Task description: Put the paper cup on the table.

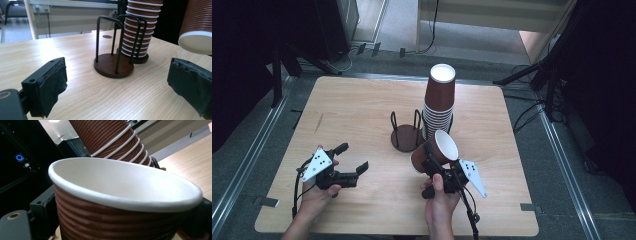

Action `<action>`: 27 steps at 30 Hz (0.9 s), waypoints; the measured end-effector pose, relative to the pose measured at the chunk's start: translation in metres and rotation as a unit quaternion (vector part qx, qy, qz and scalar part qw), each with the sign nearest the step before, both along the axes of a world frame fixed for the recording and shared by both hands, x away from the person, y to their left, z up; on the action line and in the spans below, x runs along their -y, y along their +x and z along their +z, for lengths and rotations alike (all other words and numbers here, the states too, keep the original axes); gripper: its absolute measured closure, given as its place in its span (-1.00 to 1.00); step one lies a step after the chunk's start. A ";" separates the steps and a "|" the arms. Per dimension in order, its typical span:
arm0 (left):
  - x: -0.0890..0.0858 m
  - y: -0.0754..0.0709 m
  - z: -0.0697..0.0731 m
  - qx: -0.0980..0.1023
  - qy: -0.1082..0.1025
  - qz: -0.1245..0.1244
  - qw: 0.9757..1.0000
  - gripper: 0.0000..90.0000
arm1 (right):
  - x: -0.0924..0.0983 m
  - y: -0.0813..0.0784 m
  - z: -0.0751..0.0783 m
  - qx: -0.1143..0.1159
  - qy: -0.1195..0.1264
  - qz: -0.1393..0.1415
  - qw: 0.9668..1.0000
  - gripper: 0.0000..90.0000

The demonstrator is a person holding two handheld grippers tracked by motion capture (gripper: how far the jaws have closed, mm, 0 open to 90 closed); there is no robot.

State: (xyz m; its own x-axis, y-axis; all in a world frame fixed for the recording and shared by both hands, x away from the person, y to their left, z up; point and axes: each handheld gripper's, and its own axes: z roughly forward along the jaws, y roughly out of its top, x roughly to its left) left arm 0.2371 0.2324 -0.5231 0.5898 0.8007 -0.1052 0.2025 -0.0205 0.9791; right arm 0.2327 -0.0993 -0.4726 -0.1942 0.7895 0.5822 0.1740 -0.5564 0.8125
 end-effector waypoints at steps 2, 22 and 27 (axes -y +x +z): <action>-0.002 0.001 -0.001 -0.001 0.003 0.004 1.000 -0.93 | 0.001 0.001 0.000 0.004 -0.012 -0.003 1.000 -0.78; -0.032 0.007 -0.013 -0.020 0.008 0.062 0.998 -0.92 | 0.021 0.004 0.008 0.043 -0.093 -0.030 0.994 -0.79; -0.037 0.007 -0.017 -0.024 0.011 0.073 0.997 -0.92 | 0.025 0.006 0.008 0.048 -0.113 -0.039 0.992 -0.79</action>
